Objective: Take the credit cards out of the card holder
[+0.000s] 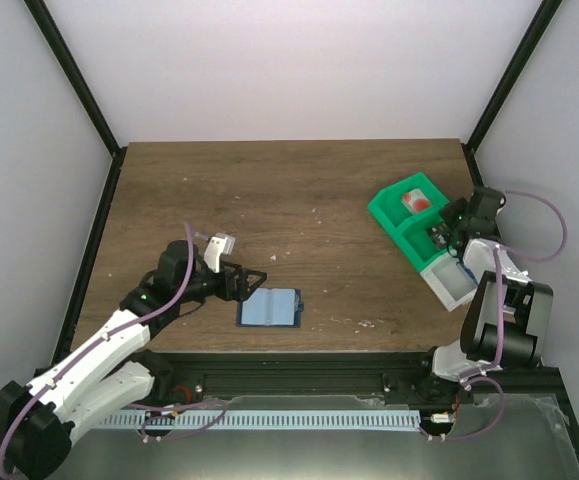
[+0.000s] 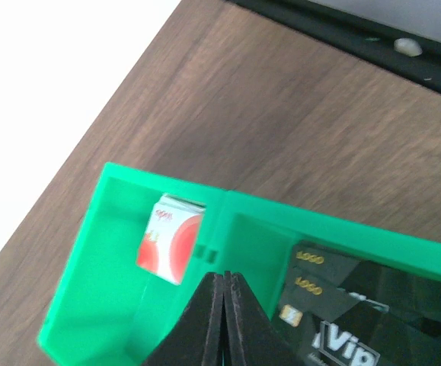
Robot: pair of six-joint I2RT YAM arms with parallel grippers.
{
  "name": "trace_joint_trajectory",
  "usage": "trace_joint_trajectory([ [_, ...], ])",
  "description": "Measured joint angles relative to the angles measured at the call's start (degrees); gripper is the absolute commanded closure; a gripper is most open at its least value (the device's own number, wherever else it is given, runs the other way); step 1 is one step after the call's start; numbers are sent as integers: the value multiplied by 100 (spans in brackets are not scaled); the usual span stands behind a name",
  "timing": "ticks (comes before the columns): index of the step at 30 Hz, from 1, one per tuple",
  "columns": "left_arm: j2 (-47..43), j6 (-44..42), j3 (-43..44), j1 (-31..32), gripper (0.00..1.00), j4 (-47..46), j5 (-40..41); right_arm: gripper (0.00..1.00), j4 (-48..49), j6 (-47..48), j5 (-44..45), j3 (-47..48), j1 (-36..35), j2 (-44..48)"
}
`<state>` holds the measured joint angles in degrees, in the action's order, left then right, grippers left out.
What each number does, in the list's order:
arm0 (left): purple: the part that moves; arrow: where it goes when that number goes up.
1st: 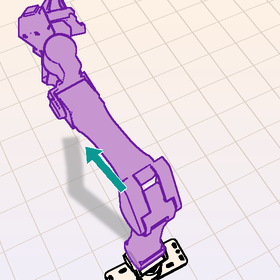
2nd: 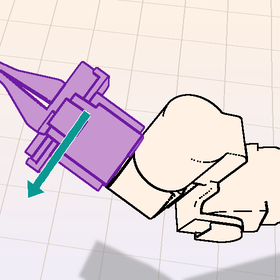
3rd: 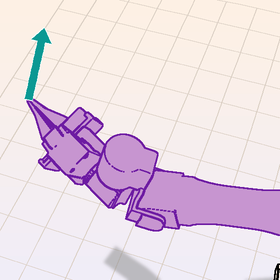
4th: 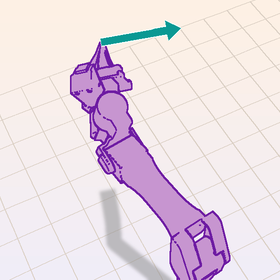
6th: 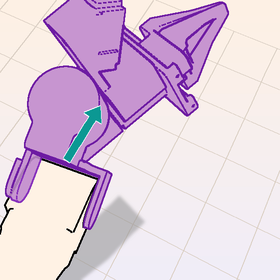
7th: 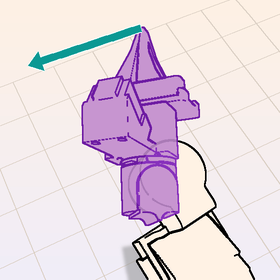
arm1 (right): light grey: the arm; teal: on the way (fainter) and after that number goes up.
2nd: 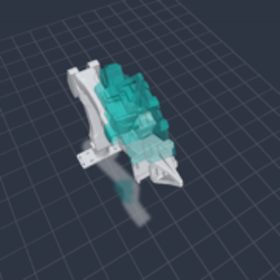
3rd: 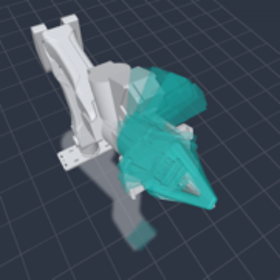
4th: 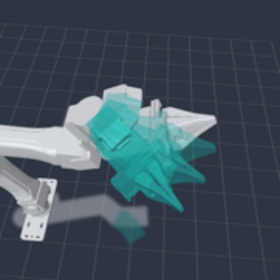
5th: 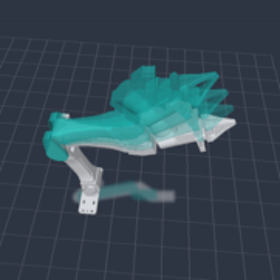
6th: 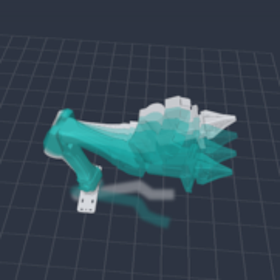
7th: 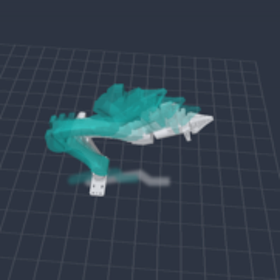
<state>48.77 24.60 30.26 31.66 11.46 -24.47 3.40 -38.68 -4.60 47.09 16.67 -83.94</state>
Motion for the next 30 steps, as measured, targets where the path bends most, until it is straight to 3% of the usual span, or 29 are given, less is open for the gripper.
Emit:
trace_joint_trajectory([
  [14,46,52,-7,0,0,-70,-24,100,-1827,-271,-1235,352,-74,-459],
  [30,-7,50,-33,0,0,-120,-24,99,-2699,-28,-640,1357,-321,-1478],
])
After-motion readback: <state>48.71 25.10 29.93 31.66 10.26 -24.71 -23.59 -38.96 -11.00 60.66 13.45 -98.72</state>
